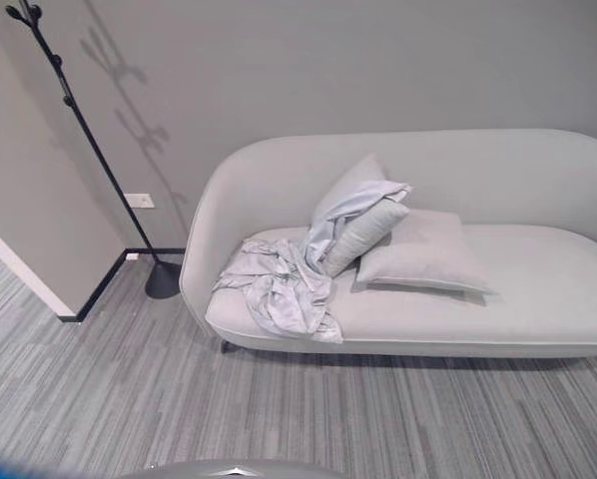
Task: Hang the clothes on the sofa on the clothes rack.
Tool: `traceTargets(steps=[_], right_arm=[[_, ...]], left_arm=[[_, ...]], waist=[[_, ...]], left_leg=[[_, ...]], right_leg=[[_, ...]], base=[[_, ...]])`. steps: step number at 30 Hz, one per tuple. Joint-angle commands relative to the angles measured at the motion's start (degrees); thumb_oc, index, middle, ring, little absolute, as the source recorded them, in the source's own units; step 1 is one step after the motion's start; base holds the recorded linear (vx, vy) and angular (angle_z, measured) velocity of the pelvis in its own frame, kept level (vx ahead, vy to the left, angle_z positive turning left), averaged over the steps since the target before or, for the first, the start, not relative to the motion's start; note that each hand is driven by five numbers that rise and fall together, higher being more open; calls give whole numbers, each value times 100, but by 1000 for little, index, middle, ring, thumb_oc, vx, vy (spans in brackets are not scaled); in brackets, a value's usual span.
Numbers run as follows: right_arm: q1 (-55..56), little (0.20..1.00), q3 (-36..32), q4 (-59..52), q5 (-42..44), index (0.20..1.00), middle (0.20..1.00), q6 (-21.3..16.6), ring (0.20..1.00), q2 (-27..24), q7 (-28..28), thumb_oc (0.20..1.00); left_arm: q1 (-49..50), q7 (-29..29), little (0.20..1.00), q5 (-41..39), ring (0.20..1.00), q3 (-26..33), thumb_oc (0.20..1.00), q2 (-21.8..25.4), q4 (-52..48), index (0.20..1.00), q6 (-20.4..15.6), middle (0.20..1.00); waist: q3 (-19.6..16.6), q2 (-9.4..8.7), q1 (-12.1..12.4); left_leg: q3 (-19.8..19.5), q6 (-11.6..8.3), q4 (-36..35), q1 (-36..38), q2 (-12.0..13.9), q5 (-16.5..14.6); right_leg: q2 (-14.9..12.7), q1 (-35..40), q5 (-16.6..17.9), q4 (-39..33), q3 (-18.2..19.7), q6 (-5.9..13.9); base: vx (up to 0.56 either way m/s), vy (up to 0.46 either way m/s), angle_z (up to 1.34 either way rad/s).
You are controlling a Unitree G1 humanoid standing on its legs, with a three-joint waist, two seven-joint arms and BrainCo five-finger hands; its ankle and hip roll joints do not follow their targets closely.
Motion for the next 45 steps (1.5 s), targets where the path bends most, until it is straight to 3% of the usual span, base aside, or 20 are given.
traceTargets(steps=[1,9,18,34,41,44,45], right_arm=[[-717,1000,2,309,-53,1000,1000,-107,1000,369,45,1000],[-674,1000,-25,373,-116,1000,1000,-110,1000,360,-10,1000],[-619,1000,293,346,-660,1000,1000,-174,1000,410,-65,1000],[-560,1000,271,343,-993,1000,1000,-199,1000,342,-108,1000],[-663,1000,603,166,-1742,1000,1000,-343,1000,316,-256,1000],[-783,1000,910,-134,-2250,1000,1000,-444,1000,285,-442,1000],[-902,1000,1210,-690,-2788,1000,1000,-555,1000,195,-603,1000]], left_arm=[[-208,-65,1000,-436,1000,293,1000,19,362,1000,-46,1000],[-202,-33,1000,-492,1000,438,1000,17,419,1000,-65,1000],[-343,27,1000,-489,1000,207,1000,-40,241,1000,-177,1000],[-325,111,1000,-439,1000,408,1000,63,451,1000,-204,1000],[-467,241,1000,-293,1000,220,1000,86,341,1000,-287,1000],[-586,379,1000,-258,1000,84,1000,67,200,1000,-357,1000],[-661,417,1000,-270,1000,-47,1000,89,-44,1000,-419,1000]], waist=[[234,-286,110],[205,-289,102],[132,-289,-25],[170,-344,-127],[204,-417,-96],[276,-424,-114],[396,-428,-159]], left_leg=[[-202,-628,-521,22,500,719],[-144,-612,-507,146,542,694],[-61,-524,-504,311,486,561],[-68,-302,-445,488,171,227],[-194,-122,-272,366,-96,6],[-258,-14,-201,315,-223,-72],[-296,150,-164,345,-388,-195]], right_leg=[[-19,417,574,-1100,-75,287],[27,466,500,-1100,37,247],[-41,505,560,-1100,113,264],[-326,615,759,-1100,162,399],[-569,691,897,-1064,14,513],[-750,561,848,-674,-14,543],[-988,344,733,35,41,575]], base=[[0,0,0],[-10,-9,-3],[-6,5,-4],[8,57,-4],[21,112,4],[-23,170,9],[6,391,14]])
